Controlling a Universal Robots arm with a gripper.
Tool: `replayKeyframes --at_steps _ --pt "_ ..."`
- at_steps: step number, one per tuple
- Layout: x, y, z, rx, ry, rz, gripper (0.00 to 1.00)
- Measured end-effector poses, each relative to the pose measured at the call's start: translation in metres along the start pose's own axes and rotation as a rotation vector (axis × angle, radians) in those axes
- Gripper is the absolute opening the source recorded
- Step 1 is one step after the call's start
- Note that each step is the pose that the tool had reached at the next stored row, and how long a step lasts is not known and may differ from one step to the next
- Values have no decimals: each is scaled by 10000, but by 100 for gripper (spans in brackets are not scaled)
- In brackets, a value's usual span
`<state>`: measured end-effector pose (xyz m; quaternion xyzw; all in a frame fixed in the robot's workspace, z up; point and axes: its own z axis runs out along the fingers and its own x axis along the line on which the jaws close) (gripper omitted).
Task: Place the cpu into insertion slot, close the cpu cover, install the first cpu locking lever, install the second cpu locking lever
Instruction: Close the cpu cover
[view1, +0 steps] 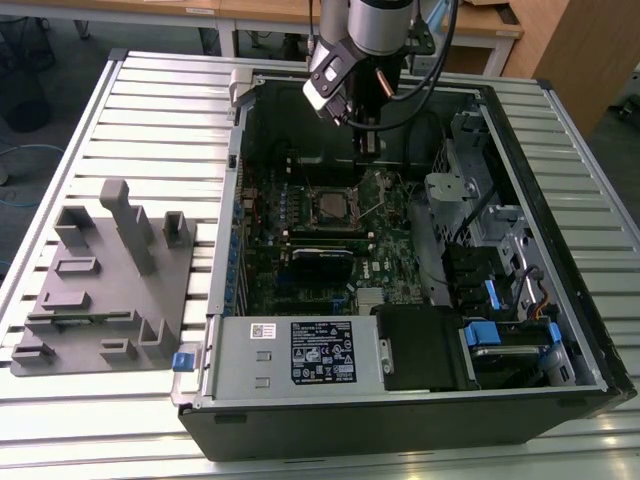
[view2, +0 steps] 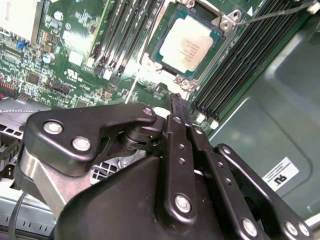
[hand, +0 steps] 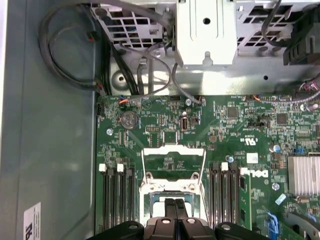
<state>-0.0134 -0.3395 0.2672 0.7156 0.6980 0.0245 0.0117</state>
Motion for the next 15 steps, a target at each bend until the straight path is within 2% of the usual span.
replayKeyframes --at_steps 7,15 --pt "2 111 8 0 -2 2 10" --pt "3 136 11 0 -2 7 10"
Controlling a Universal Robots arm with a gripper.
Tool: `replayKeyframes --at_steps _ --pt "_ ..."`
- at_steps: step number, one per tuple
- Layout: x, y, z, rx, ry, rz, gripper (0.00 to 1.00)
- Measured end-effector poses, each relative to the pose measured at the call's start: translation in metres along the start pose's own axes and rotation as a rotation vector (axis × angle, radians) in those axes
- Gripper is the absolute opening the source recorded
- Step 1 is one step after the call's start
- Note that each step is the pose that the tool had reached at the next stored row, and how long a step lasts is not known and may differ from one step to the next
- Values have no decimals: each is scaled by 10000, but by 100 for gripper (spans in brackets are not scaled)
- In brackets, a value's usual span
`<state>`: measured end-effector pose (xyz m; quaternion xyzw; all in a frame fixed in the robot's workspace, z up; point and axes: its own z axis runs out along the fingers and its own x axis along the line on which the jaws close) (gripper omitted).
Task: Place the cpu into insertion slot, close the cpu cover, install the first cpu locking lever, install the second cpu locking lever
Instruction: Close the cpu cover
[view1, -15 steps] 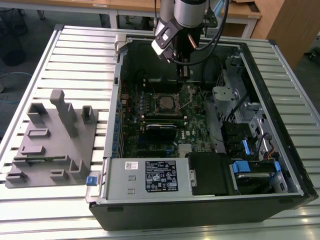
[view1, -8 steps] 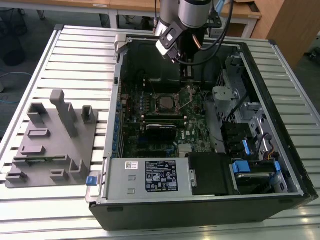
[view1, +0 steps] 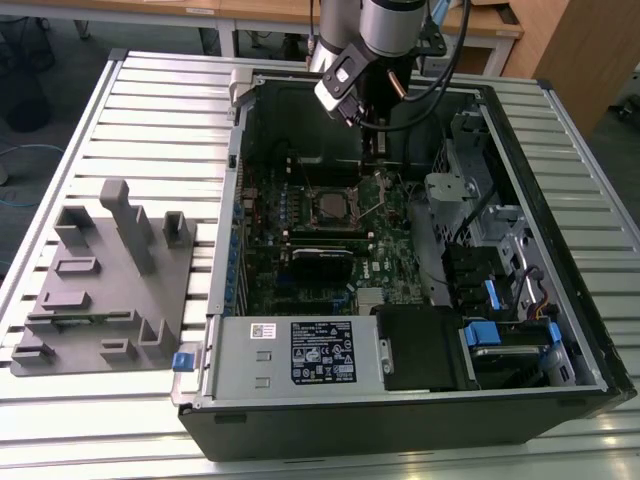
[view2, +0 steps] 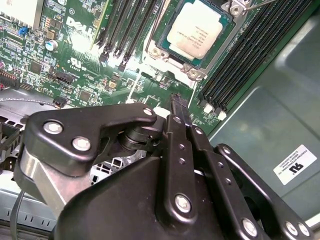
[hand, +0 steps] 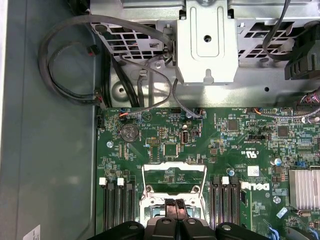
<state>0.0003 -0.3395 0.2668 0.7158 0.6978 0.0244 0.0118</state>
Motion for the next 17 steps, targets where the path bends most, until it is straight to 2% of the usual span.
replayKeyframes --at_steps 17 --pt "1 54 4 0 1 0 10"
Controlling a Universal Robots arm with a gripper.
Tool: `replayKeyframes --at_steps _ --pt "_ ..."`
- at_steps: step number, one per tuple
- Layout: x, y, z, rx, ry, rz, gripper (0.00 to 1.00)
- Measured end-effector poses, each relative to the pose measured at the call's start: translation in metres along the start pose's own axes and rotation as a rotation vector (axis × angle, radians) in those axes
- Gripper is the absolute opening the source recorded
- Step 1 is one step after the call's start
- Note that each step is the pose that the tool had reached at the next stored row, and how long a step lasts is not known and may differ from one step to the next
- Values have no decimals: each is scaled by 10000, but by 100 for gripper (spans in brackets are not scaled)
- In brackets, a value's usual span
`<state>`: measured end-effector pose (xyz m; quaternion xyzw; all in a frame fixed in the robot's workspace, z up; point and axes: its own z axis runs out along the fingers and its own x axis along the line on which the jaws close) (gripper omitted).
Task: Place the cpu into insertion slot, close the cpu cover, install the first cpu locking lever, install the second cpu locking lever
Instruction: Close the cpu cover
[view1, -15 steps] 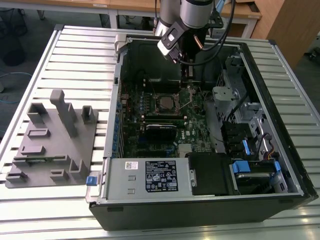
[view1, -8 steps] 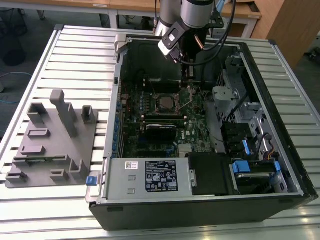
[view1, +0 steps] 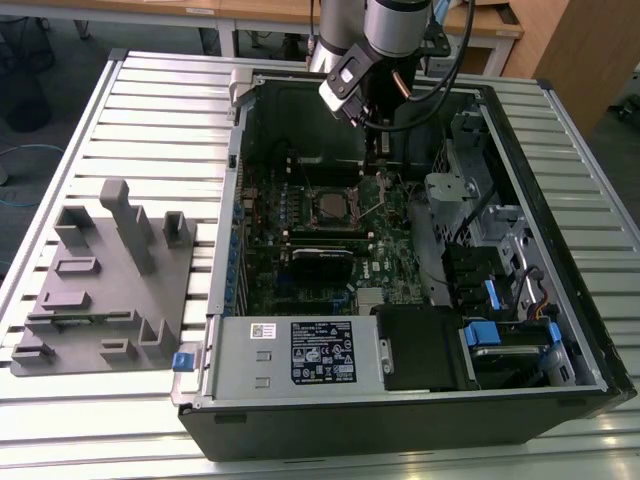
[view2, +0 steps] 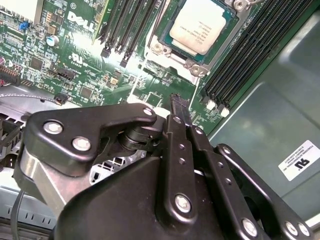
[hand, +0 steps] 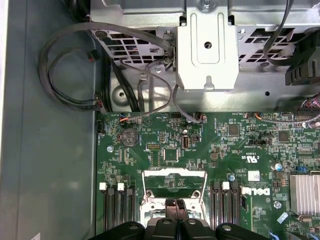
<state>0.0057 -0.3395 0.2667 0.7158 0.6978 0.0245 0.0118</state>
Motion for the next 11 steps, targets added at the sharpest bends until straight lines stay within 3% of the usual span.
replayKeyframes --at_steps 11 --pt "0 8 0 0 -1 0 10"
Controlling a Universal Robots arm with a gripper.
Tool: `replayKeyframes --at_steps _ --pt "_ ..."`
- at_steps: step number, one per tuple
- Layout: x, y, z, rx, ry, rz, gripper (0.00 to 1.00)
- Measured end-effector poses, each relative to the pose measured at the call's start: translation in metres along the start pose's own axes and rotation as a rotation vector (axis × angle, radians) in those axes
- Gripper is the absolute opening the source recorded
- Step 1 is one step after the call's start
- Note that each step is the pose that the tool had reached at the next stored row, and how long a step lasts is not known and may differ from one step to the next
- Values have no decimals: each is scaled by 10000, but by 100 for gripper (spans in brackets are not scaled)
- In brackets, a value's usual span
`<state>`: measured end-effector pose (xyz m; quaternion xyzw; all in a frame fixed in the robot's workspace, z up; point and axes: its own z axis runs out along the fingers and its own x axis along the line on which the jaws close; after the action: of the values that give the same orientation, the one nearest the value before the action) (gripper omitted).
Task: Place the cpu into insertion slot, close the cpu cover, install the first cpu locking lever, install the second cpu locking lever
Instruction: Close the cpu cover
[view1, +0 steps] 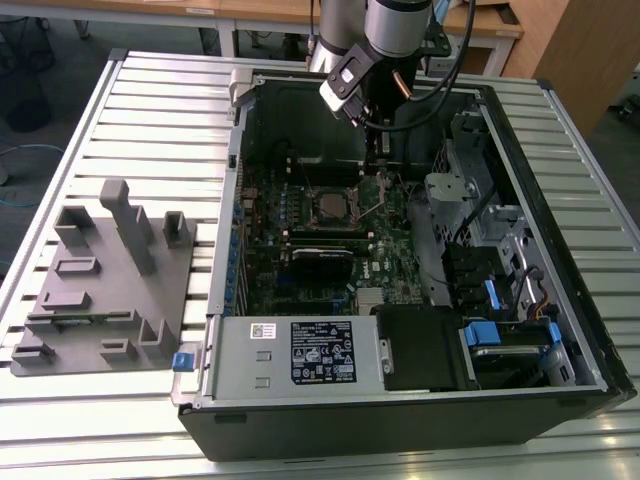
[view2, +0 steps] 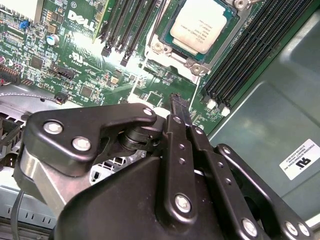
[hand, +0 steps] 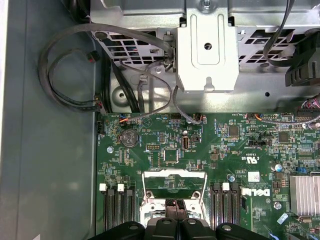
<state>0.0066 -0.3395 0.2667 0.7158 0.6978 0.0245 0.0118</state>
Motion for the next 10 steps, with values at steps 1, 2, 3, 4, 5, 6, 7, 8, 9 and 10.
replayKeyframes --at_steps 1,2,3,4,5,6,7,8,9,10 --pt "0 0 0 0 -1 0 10" --pt "0 0 1 0 -1 0 10" --pt "0 2 1 1 -1 -1 10" --pt "0 7 2 0 -1 -2 10" --pt "0 17 4 0 0 -1 10" --pt "1 31 6 0 1 0 10" --pt "1 48 8 0 1 0 10" --pt "2 69 11 -1 2 1 10" --pt "2 92 14 0 1 0 10" --pt "3 121 18 0 0 0 10"
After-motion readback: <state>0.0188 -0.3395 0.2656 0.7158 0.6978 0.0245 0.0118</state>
